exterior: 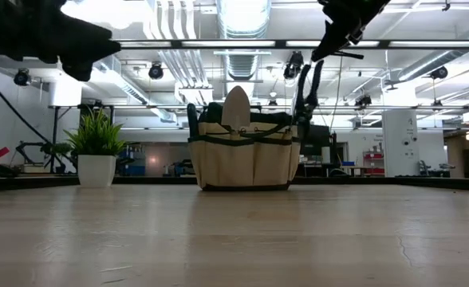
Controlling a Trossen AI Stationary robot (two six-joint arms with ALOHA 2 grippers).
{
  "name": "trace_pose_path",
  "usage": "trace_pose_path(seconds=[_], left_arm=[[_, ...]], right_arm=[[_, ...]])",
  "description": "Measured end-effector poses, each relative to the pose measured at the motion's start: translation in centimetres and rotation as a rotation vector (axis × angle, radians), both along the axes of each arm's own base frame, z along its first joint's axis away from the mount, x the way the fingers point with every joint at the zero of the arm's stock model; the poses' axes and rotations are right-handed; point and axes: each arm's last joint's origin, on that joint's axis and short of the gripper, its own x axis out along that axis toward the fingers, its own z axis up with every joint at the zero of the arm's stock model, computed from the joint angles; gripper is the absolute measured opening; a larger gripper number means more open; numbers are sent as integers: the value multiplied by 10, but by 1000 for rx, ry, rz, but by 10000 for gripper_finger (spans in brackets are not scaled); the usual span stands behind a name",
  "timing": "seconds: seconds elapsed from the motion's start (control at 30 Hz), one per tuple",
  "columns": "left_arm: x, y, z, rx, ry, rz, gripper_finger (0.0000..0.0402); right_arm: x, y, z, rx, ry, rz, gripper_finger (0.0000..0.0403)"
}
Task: Pick & Place Garden tools in Gardening bag
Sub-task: Put the green scissors into the bag
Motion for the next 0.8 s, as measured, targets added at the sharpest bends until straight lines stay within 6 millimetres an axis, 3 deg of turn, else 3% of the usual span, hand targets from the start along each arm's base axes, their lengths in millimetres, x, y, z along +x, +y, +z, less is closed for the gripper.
trace_pose_path(seconds=[0.47,0.8], left_arm=[[-15,6,-18,76,-43,-4,158],[-18,5,-20,77,-50,-76,158]], right_arm=[[12,-18,15,7,-130,96,8],[18,-28,10,12,-125,96,8]])
